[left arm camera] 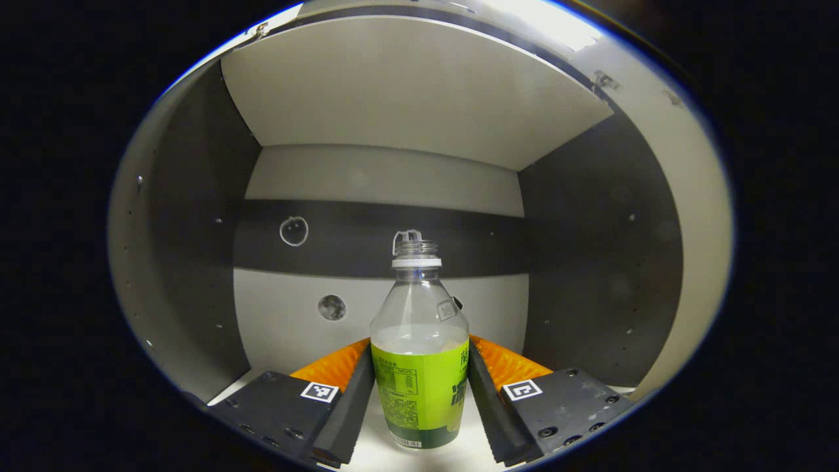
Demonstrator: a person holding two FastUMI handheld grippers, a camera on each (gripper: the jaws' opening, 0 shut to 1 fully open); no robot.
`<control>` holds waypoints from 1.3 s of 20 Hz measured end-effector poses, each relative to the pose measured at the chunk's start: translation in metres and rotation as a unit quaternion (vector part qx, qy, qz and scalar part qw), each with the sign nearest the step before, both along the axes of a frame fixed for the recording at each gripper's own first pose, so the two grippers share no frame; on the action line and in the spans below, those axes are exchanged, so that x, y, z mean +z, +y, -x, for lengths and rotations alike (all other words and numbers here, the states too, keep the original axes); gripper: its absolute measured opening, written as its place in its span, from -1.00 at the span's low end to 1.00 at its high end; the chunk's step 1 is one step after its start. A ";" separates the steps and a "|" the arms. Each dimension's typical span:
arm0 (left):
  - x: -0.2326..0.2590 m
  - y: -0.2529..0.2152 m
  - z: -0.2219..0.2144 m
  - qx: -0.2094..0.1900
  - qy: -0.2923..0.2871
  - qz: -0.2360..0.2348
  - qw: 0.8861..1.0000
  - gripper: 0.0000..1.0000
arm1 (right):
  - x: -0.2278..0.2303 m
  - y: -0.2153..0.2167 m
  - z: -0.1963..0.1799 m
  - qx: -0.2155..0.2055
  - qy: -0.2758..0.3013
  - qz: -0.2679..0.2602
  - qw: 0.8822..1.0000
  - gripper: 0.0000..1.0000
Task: Grasp the bottle in the cabinet with the left hand and place it on the coaster, then close the right door with the right hand and the left door with the left hand.
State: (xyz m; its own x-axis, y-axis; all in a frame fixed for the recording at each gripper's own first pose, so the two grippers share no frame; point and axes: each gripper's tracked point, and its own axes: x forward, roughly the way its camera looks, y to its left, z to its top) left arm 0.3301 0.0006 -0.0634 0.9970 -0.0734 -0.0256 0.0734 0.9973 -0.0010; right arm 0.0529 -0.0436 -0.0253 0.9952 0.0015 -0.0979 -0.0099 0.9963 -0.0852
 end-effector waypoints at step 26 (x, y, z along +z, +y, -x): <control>-0.216 -0.049 0.407 0.028 0.100 0.026 0.994 0.53 | -0.024 0.040 0.052 0.049 -0.043 -0.003 0.998 0.95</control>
